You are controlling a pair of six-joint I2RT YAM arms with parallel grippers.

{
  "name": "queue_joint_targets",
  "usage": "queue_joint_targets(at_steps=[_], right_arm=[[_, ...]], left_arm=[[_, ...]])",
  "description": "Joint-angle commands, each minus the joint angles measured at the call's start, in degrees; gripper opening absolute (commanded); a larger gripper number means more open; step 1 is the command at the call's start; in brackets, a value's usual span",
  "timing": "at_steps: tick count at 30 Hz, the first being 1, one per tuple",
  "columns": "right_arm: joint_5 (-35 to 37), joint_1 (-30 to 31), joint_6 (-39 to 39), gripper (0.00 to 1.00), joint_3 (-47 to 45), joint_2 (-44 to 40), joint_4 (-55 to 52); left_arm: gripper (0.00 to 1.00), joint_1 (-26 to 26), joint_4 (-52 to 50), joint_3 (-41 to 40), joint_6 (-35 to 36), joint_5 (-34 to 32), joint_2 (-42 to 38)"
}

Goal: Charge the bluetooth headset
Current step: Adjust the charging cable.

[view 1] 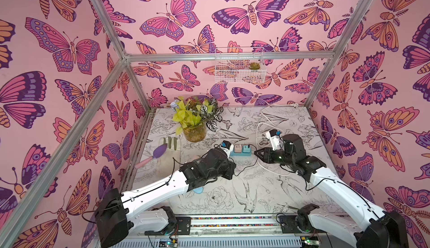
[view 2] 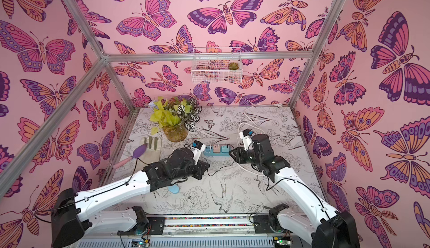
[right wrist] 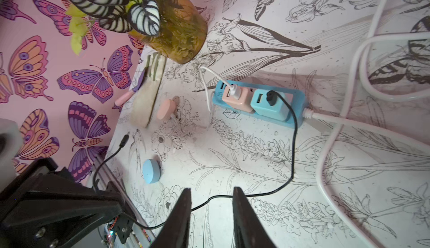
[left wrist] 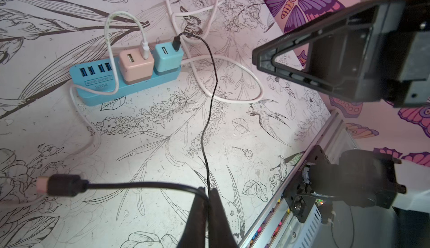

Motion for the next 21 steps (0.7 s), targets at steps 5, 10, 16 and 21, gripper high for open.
queue_joint_targets(at_steps=[5, 10, 16, 21], right_arm=[[-6.05, 1.37, 12.03, 0.34, -6.41, -4.74, 12.92], [-8.33, 2.30, 15.13, 0.35, -7.28, -5.35, 16.23], [-9.56, 3.76, 19.42, 0.35, -9.41, -5.15, 22.70], [-13.04, 4.31, 22.99, 0.35, -9.70, -5.19, 27.33]], left_arm=[[0.00, -0.12, 5.70, -5.05, 6.07, 2.64, -4.72], [0.00, -1.71, 7.35, -5.85, 11.99, 4.34, -5.78], [0.00, -4.82, 10.02, -7.12, 19.33, 2.40, -6.67], [0.00, -6.52, 10.79, -7.71, 23.19, 0.99, -6.86]])
